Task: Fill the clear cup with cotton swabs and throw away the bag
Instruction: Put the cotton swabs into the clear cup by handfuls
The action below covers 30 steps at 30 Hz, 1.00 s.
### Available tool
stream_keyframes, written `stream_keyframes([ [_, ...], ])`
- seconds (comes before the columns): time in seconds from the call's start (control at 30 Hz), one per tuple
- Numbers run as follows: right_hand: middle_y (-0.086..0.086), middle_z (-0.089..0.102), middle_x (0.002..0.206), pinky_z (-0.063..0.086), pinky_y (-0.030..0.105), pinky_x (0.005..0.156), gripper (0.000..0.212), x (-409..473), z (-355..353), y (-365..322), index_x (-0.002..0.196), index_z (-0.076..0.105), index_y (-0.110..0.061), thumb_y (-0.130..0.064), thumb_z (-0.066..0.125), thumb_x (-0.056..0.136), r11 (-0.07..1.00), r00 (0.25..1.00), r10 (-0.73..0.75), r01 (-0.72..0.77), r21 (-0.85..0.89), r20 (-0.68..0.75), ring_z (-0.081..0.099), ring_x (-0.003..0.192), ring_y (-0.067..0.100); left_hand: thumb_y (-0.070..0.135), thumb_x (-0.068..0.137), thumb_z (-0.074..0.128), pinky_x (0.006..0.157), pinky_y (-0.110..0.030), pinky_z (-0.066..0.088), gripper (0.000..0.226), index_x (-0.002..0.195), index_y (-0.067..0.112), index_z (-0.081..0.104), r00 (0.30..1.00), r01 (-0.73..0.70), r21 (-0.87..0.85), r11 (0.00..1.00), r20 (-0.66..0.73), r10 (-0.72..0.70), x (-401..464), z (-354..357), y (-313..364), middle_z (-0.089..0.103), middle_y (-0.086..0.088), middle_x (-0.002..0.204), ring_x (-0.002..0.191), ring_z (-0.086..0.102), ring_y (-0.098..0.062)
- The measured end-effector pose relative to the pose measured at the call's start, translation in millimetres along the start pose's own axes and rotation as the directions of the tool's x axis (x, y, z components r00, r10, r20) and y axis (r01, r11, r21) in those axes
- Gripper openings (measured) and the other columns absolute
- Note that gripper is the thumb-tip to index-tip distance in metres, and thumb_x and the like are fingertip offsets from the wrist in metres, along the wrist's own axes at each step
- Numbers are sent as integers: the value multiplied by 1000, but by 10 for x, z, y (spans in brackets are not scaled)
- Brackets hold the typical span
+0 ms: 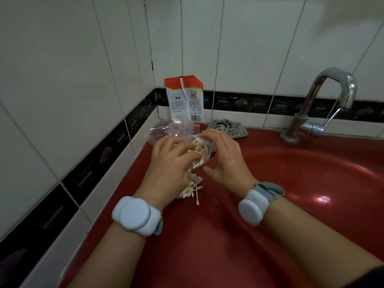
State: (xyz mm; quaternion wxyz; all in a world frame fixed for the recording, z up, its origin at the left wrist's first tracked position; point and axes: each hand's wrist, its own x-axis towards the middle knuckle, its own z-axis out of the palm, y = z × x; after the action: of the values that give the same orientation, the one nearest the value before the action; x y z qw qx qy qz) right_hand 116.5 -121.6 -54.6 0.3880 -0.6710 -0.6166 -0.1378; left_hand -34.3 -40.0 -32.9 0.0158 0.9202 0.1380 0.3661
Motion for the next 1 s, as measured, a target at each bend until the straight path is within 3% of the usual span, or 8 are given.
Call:
stream_keyframes([
  [0.13,-2,46,133,32,40,104,67,-11,10,2,128,39,-26,-34,64,66,1000,1000,19,-19,-5,-1,40,129,18,12,74,41,91,-29,27,41,108,18,63,978,185,-153,971,-70,-197,-4,-57,30,65,3,106,104,43,-13],
  [0.2,-1,45,133,31,37,103,69,-7,16,-12,127,37,-27,-29,68,65,1000,1000,21,-21,0,3,40,128,18,22,84,40,87,-30,27,35,113,22,61,960,254,-114,960,-93,-265,-11,-63,63,64,7,107,102,41,-12],
  [0.3,0,47,131,29,34,101,67,1,14,-32,126,36,-28,-30,65,65,999,999,34,-34,-1,-21,40,126,17,34,90,38,85,-30,25,36,112,24,64,970,238,-43,970,-33,-240,-33,-16,54,64,9,107,99,38,-11],
  [0.4,0,47,131,28,33,101,66,-5,14,-41,126,34,-29,-39,56,65,999,998,53,-54,-9,-21,39,125,16,37,90,38,87,-32,29,38,110,23,67,962,259,-96,961,-58,-265,-45,-3,44,64,10,107,100,38,-11],
  [0.57,0,47,131,31,36,101,67,-1,37,-29,126,35,-28,-33,63,66,998,998,60,-60,-8,-29,41,125,18,41,93,33,92,-33,28,41,115,25,64,975,213,-146,966,-37,-220,-57,34,59,63,12,113,108,39,-10],
  [0.73,1,47,129,32,39,101,67,9,50,-65,125,35,-28,-32,66,66,998,998,60,-60,10,-18,40,125,19,40,96,27,95,-24,26,45,119,15,57,893,343,-201,918,-235,-385,-35,22,44,57,-3,116,111,44,-24],
  [0.9,1,48,128,33,38,101,66,31,60,-104,125,36,-28,-34,62,64,998,997,58,-57,22,-42,40,123,18,41,93,33,100,-39,30,45,125,19,55,912,366,-107,924,-153,-379,-23,85,63,52,-3,124,117,32,-20],
  [1.0,1,47,129,33,39,100,70,9,39,-80,126,38,-26,-27,69,64,997,996,74,-73,21,-48,40,124,18,33,93,40,99,-29,27,41,129,18,52,894,355,-178,918,-222,-389,-30,6,-16,51,1,121,116,34,-19],
])
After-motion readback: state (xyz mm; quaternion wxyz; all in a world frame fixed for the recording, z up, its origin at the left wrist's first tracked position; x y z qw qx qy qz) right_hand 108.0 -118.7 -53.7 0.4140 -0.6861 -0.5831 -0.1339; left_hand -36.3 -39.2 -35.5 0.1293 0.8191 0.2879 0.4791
